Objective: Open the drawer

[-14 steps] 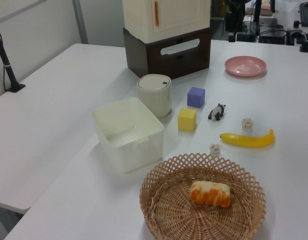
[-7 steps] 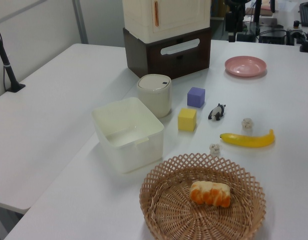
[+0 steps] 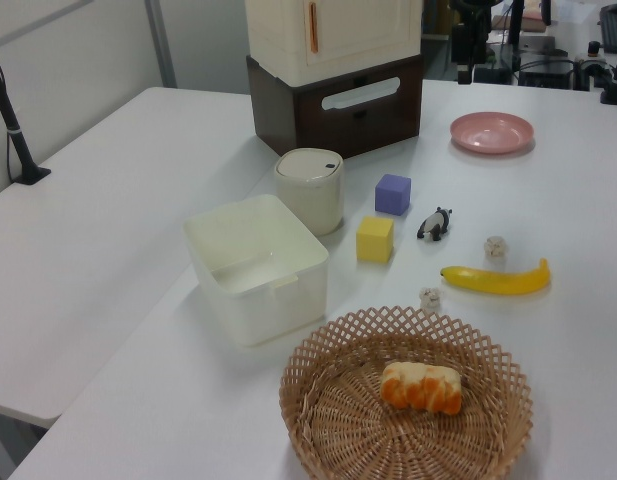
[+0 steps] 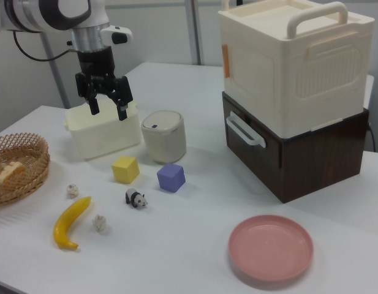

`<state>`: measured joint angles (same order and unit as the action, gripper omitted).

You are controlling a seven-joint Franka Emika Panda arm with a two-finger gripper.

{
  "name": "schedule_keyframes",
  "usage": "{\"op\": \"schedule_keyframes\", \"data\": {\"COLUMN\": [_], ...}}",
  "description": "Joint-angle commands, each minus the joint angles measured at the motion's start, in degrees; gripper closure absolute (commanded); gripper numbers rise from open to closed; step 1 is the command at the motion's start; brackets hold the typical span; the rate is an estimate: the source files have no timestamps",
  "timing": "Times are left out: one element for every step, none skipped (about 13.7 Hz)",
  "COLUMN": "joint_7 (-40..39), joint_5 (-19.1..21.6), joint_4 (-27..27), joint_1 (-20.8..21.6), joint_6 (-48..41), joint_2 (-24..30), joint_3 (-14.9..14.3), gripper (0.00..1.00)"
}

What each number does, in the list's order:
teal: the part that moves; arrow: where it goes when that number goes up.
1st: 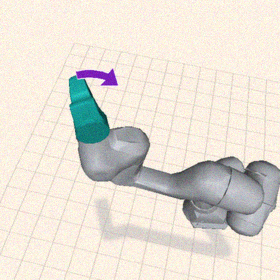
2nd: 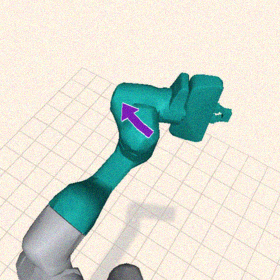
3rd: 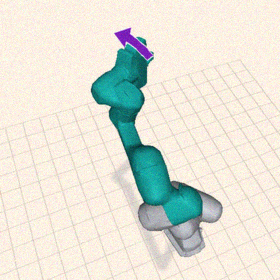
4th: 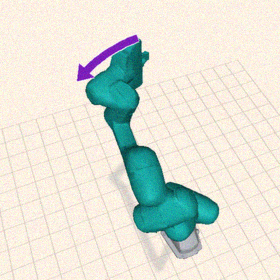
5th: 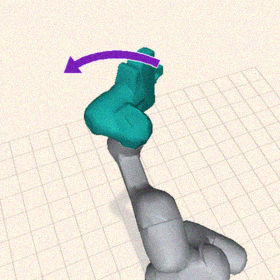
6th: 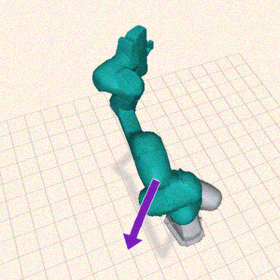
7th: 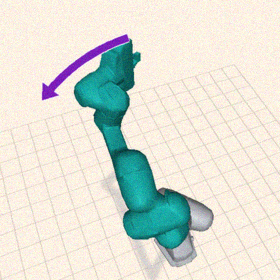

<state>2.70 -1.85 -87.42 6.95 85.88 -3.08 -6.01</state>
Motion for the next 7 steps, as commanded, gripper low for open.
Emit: {"op": "schedule_keyframes", "data": {"joint_7": [-0.77,-0.86,-0.86,-0.95,-1.03,-1.03,-1.03], "joint_5": [-0.53,-0.53,-0.53,-0.53,-0.53,-0.53,-0.53], "joint_4": [-0.11,-0.03,-0.03,-0.11,-0.11,-0.11,-0.11], "joint_1": [0.26,0.26,0.26,0.26,0.26,0.26,0.26], "joint_6": [-1.77,-1.77,-1.77,-1.77,-1.77,-1.77,-1.77], "joint_2": [0.88,0.88,0.88,0.88,0.88,0.88,0.88], "joint_3": [-0.05,-0.05,-0.05,-0.05,-0.05,-0.05,-0.05], "gripper": [0.0,0.0,0.0,0.0,0.0,0.0,0.0]}}
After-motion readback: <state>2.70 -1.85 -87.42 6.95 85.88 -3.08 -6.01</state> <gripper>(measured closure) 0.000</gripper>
